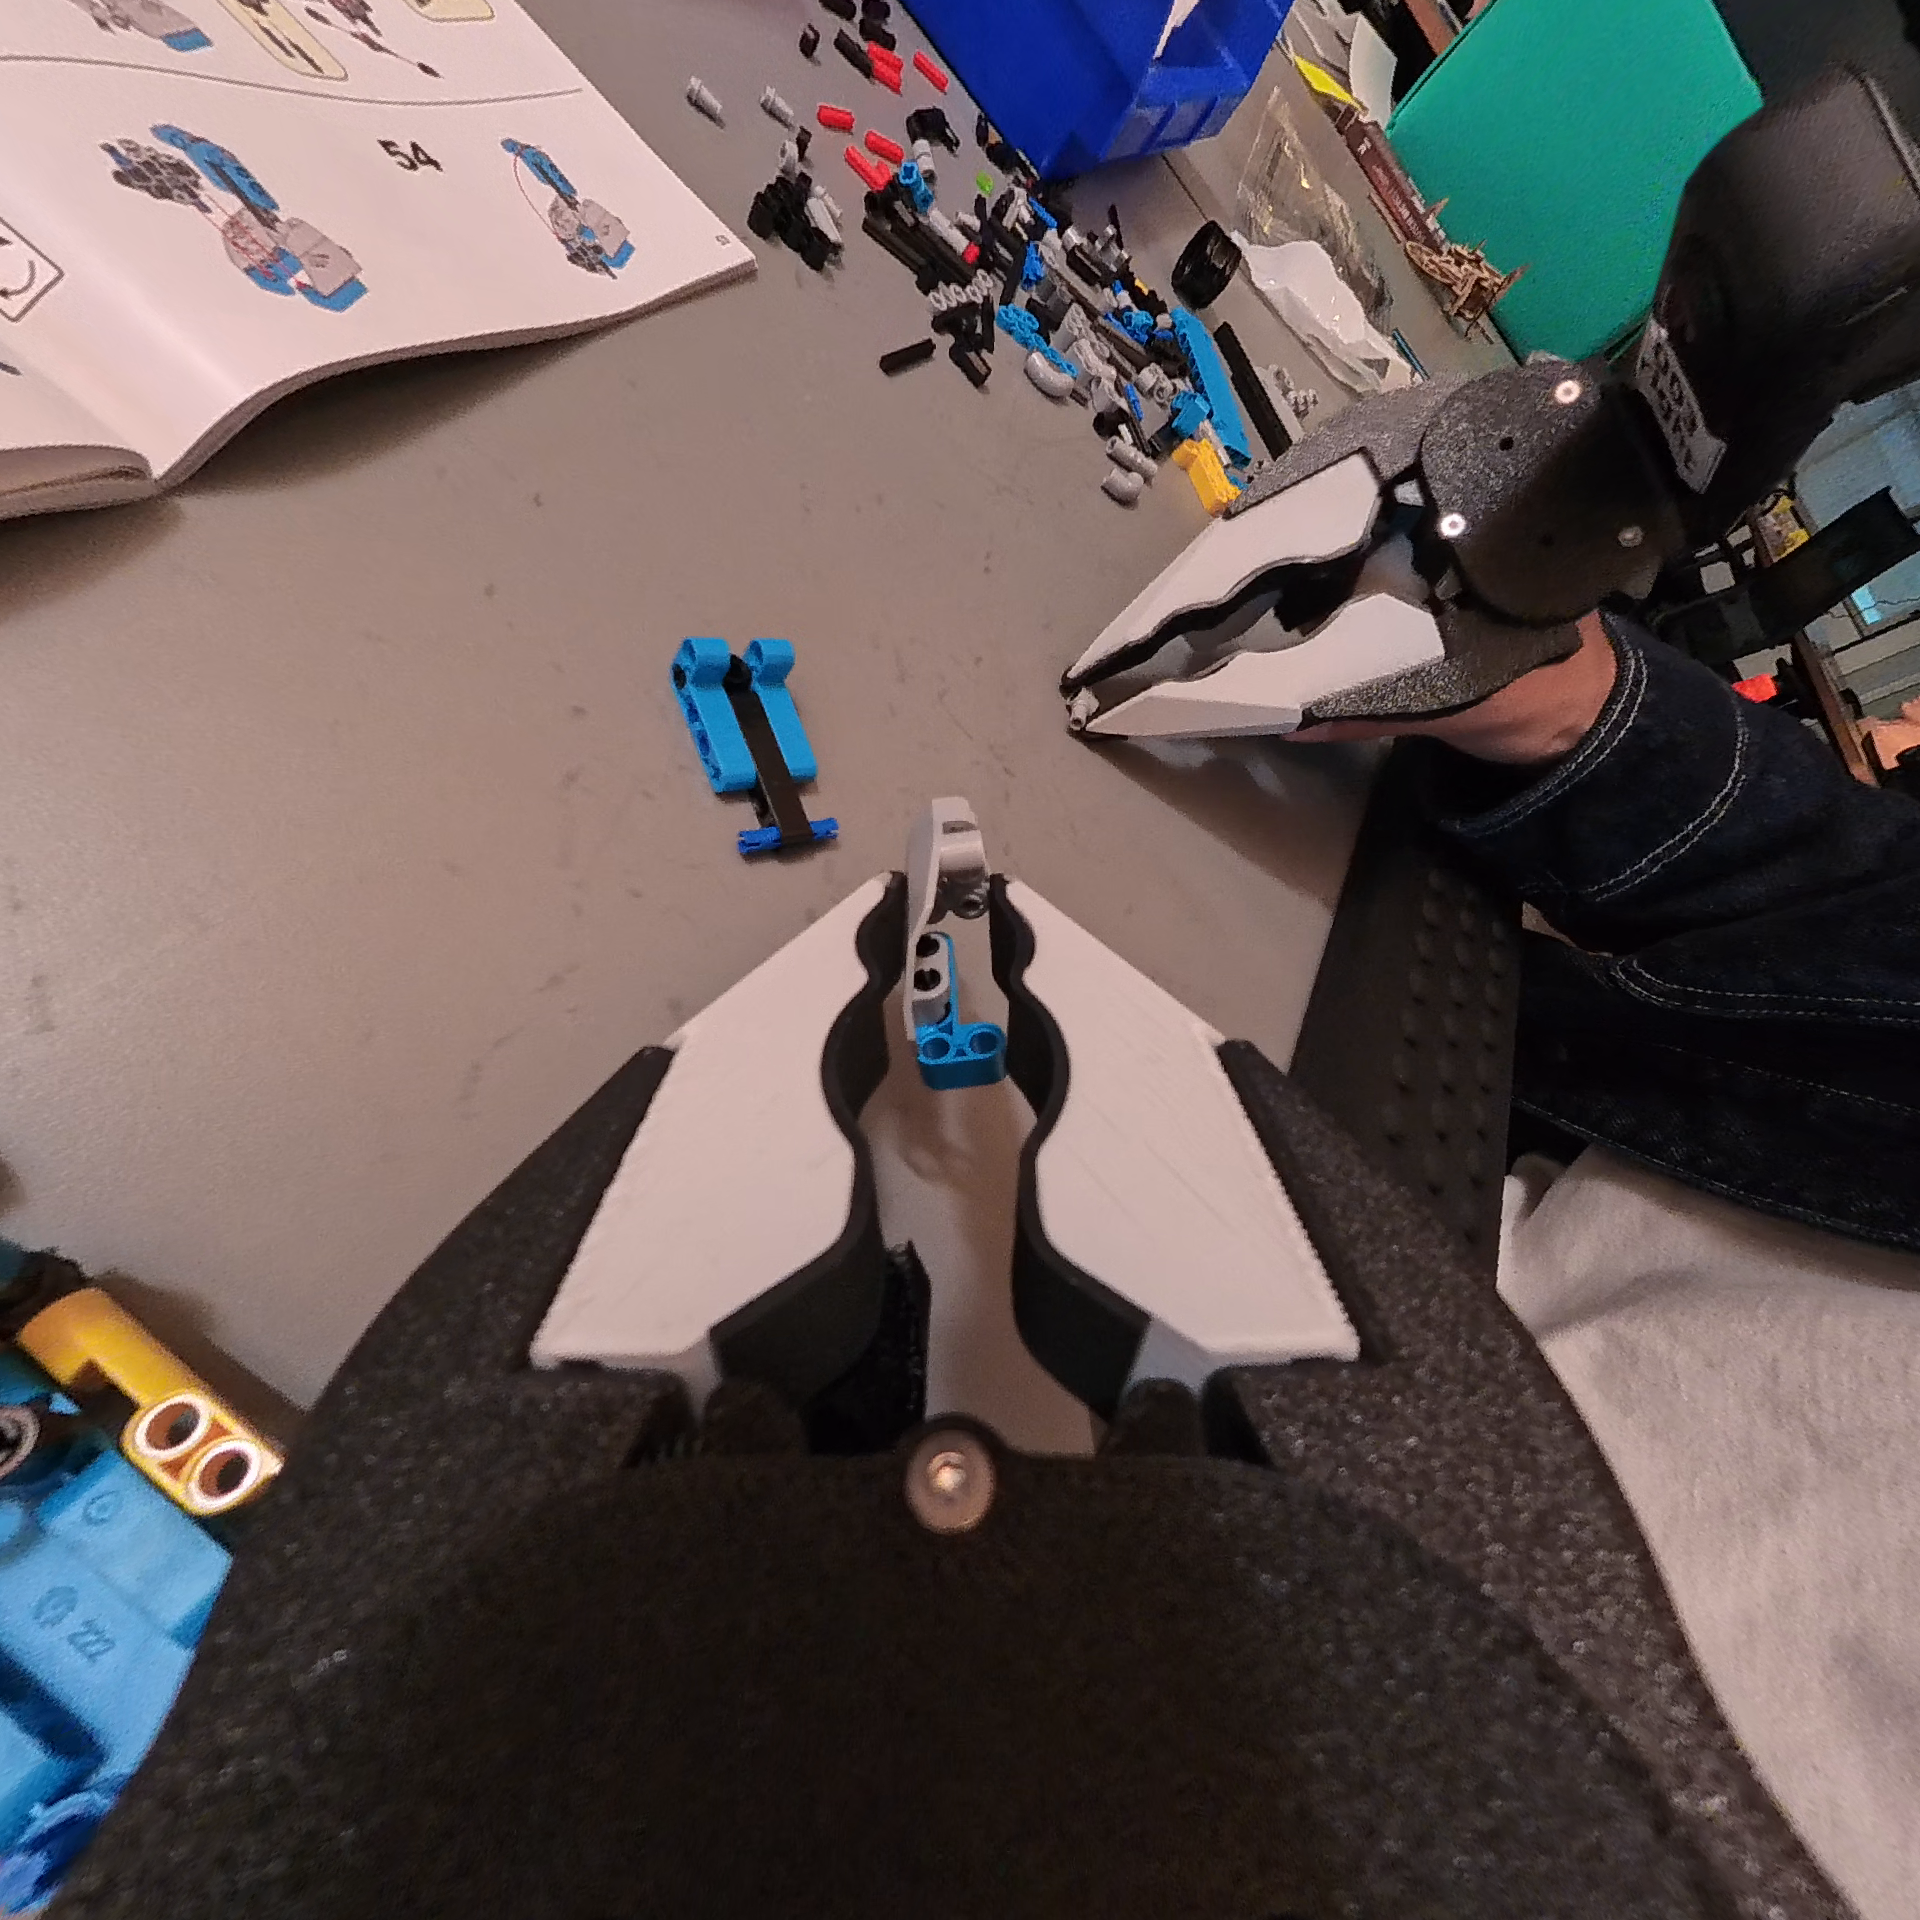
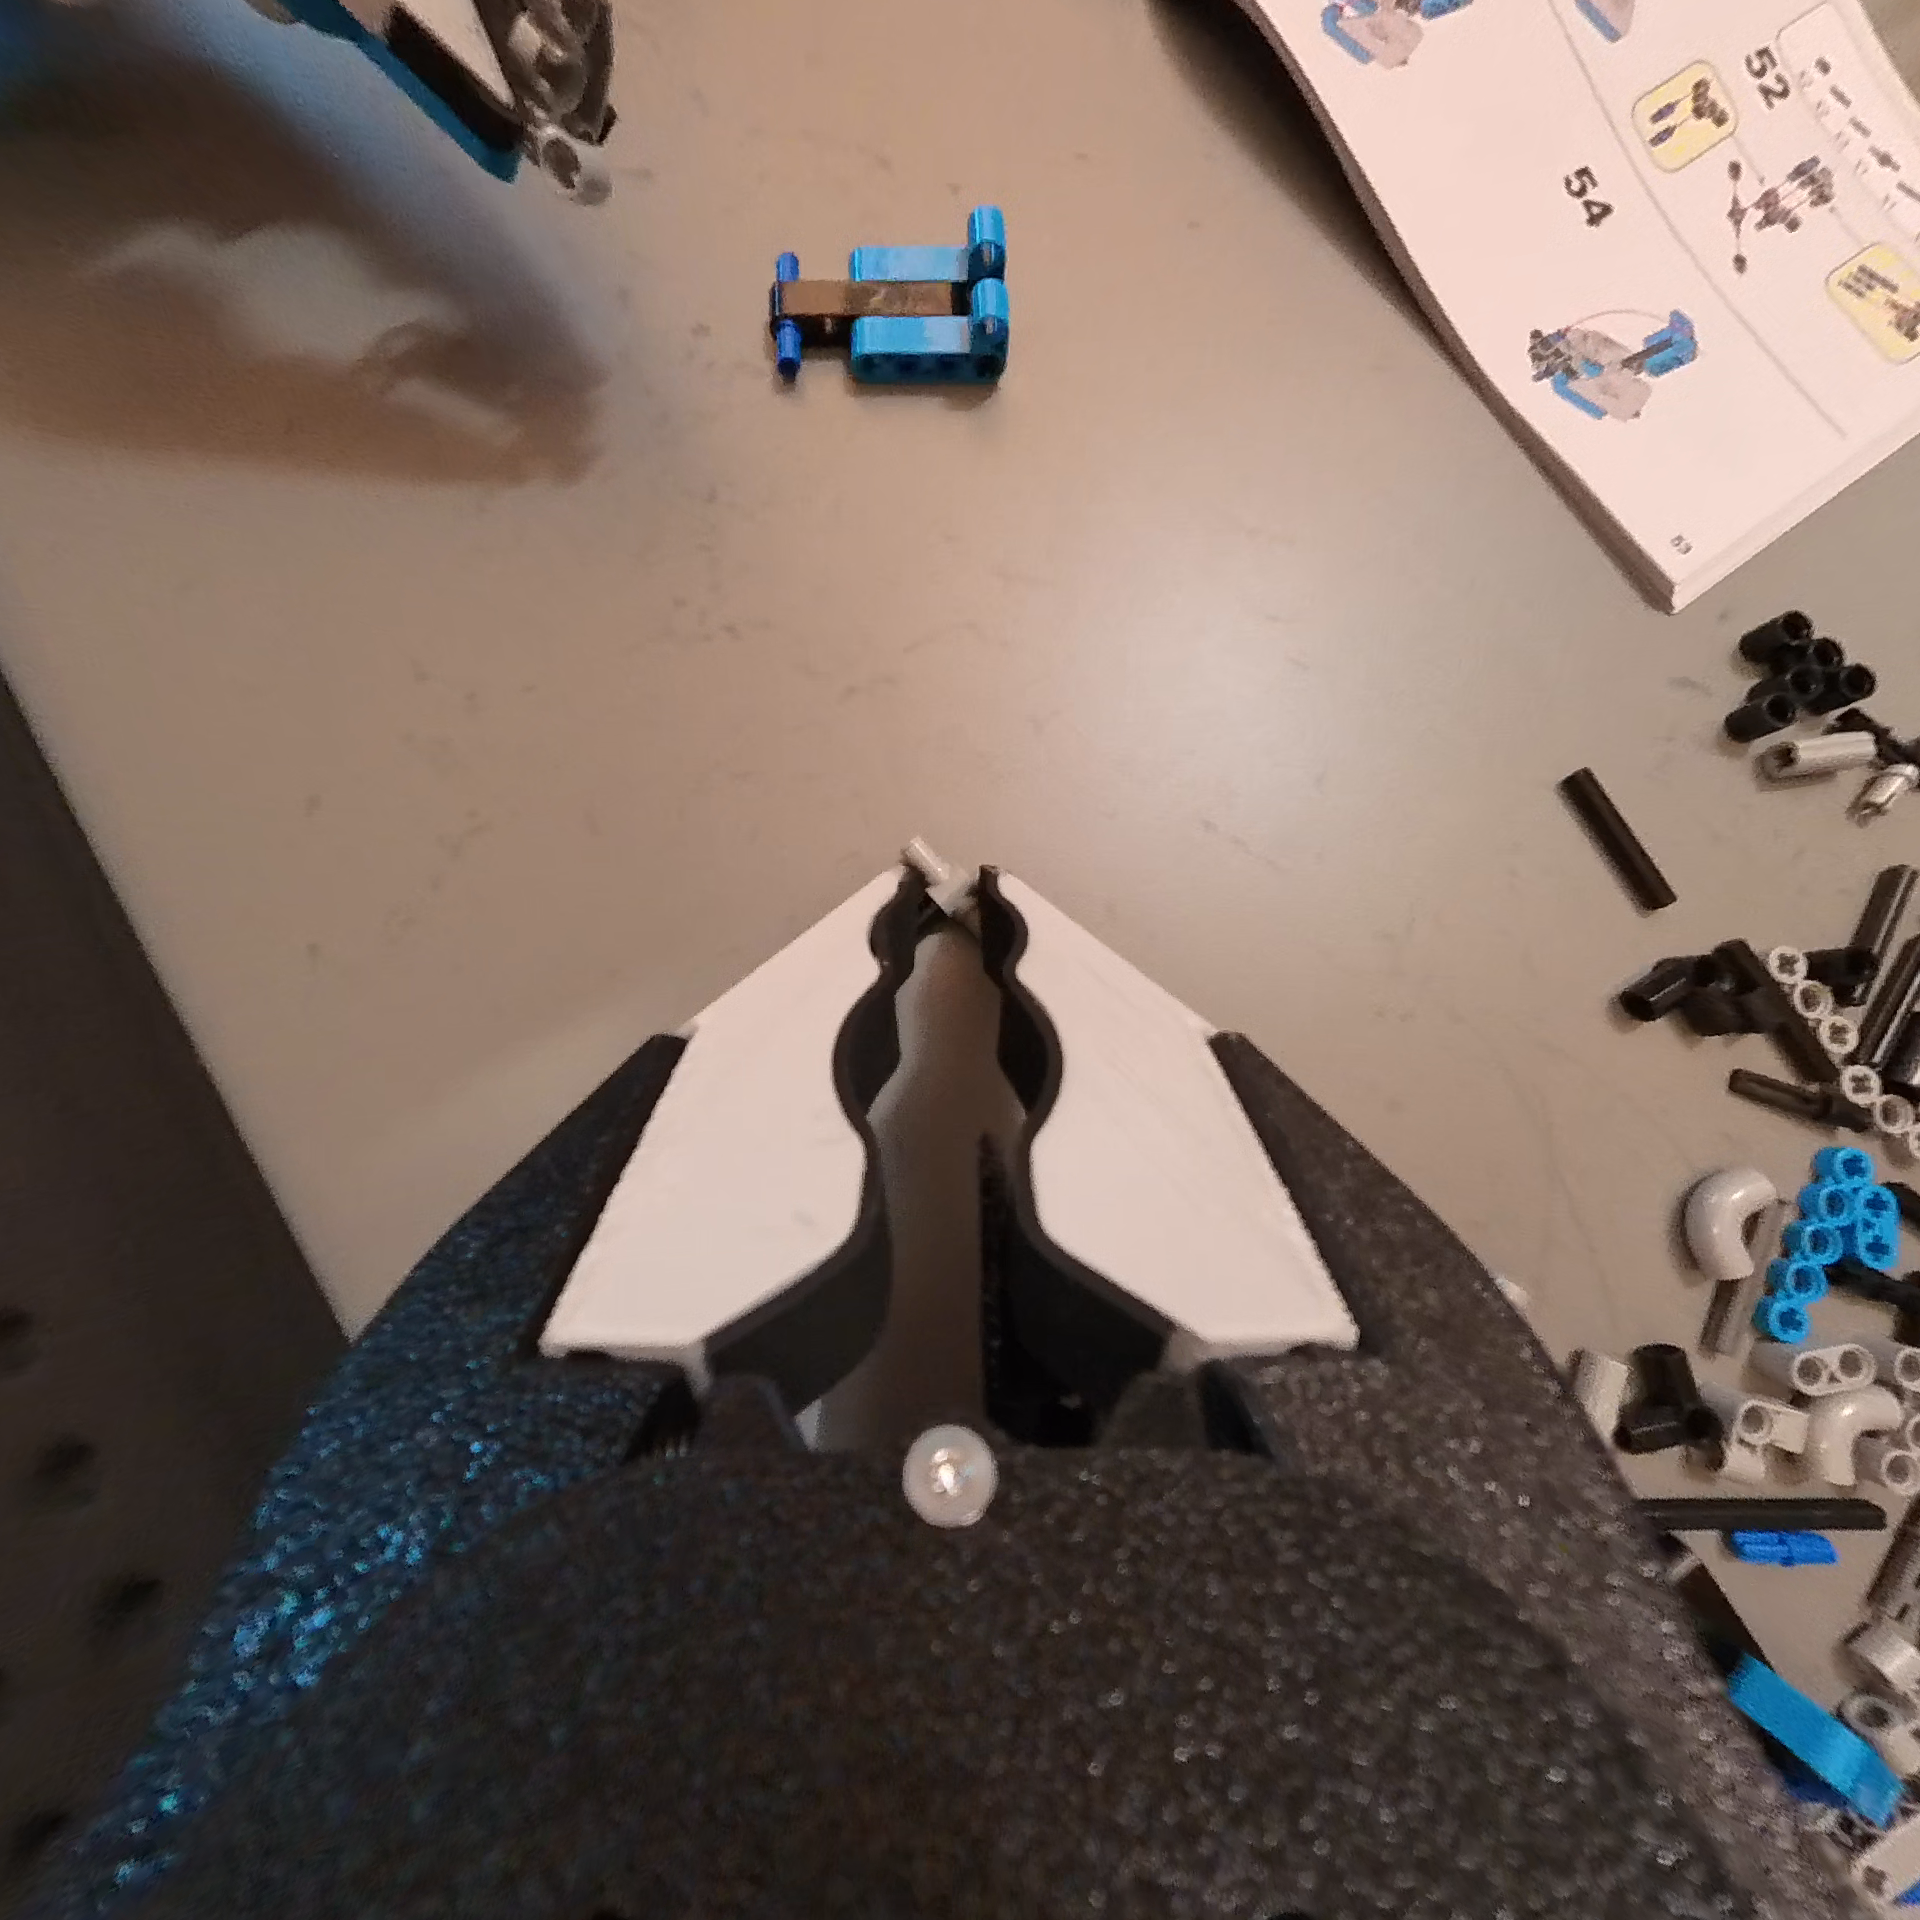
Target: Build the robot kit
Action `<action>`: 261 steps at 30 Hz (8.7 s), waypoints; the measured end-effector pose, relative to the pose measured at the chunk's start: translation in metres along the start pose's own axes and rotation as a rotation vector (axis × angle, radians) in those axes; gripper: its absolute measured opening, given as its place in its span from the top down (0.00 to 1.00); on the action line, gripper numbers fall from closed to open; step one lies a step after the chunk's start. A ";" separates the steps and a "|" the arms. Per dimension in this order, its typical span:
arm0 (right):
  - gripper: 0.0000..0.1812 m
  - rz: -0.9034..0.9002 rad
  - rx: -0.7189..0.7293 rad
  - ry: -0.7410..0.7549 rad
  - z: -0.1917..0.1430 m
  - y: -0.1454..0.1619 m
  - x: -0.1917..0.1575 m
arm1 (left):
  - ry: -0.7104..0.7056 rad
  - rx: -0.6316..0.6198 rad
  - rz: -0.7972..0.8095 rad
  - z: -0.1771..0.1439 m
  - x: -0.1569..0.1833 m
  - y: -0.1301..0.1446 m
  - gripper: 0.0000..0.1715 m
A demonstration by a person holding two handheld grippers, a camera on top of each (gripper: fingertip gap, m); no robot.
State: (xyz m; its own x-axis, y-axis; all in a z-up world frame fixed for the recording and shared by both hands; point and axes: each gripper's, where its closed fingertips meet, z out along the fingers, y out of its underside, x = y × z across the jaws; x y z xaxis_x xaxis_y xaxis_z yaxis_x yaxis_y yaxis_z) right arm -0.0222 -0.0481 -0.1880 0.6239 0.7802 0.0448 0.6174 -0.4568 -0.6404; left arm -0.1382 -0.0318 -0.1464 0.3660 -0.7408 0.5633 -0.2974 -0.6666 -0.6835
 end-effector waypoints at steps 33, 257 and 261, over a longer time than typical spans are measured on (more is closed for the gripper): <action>0.91 -1.167 -0.407 0.379 -0.031 0.028 0.027 | -0.011 -0.002 0.018 0.000 0.001 0.000 0.91; 0.97 -0.062 0.615 0.048 -0.004 -0.129 -0.049 | 0.283 0.229 -0.361 -0.015 0.012 -0.031 0.92; 0.96 -0.054 0.559 0.017 0.005 -0.124 -0.052 | 0.285 0.213 -0.350 -0.012 0.015 -0.028 0.92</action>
State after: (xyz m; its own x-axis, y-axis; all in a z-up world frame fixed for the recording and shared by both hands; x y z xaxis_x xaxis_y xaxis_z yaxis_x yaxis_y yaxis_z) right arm -0.1336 -0.0296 -0.1143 0.6088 0.7873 0.0979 0.3031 -0.1169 -0.9458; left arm -0.1348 -0.0247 -0.1133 0.1473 -0.4881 0.8603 -0.0021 -0.8699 -0.4932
